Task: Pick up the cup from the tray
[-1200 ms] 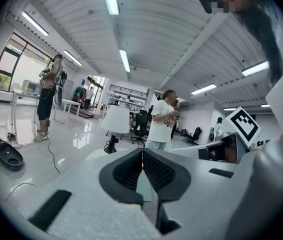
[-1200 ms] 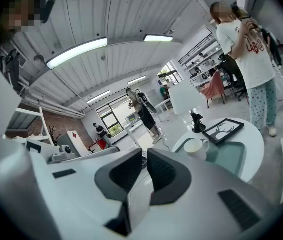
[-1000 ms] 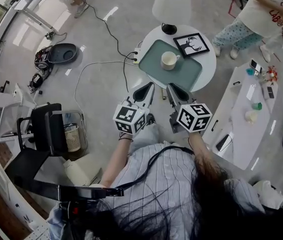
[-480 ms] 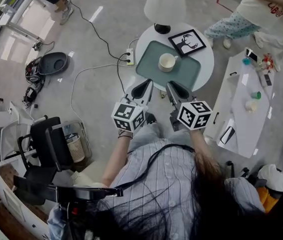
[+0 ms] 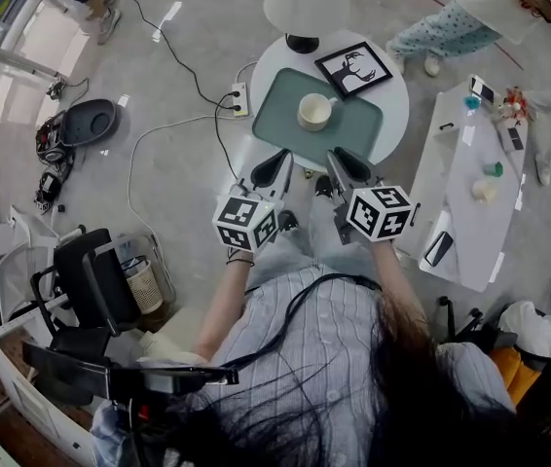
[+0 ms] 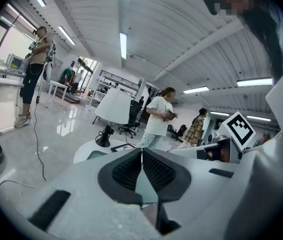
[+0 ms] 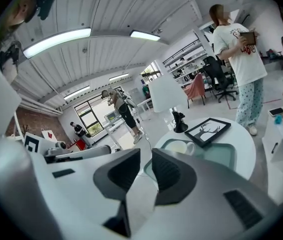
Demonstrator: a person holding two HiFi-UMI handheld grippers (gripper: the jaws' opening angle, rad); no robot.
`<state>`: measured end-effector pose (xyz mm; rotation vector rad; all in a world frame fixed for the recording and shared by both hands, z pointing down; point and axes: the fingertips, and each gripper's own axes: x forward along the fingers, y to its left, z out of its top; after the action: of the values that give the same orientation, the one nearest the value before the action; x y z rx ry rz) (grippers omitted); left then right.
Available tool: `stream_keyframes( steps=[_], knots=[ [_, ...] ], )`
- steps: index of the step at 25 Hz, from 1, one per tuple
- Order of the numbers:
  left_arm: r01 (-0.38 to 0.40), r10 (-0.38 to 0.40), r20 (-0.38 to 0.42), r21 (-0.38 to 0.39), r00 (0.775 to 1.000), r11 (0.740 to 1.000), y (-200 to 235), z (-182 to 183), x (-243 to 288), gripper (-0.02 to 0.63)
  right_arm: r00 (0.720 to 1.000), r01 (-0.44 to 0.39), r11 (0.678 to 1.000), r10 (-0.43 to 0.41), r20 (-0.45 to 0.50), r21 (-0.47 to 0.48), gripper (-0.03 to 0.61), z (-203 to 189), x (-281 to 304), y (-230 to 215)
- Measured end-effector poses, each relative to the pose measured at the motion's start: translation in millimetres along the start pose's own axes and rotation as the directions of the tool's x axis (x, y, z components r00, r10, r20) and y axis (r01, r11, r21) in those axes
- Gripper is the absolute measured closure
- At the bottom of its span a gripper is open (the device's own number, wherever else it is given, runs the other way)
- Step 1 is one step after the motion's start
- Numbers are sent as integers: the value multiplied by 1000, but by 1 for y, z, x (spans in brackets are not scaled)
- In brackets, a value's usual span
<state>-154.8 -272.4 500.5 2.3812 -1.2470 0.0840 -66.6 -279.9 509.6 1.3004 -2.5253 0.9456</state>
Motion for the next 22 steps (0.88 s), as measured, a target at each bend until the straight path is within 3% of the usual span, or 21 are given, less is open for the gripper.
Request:
stream_keyframes(
  steps=[9,15,22],
  knots=[
    [-28,29,-29,14,999,1000,22,-1,23,600,997,-6,999,2,-72,-54,496,-7,45,-31],
    [-44,45,-69,18,997,999,39,-7,45,600,981,-35,996,18,-195,-83,328,-34,85,-55],
    [-57,59,-103,23,993,998,60,-12,67,600,961,1,987,-45,-272,-162,247,-63,126,-87]
  ],
)
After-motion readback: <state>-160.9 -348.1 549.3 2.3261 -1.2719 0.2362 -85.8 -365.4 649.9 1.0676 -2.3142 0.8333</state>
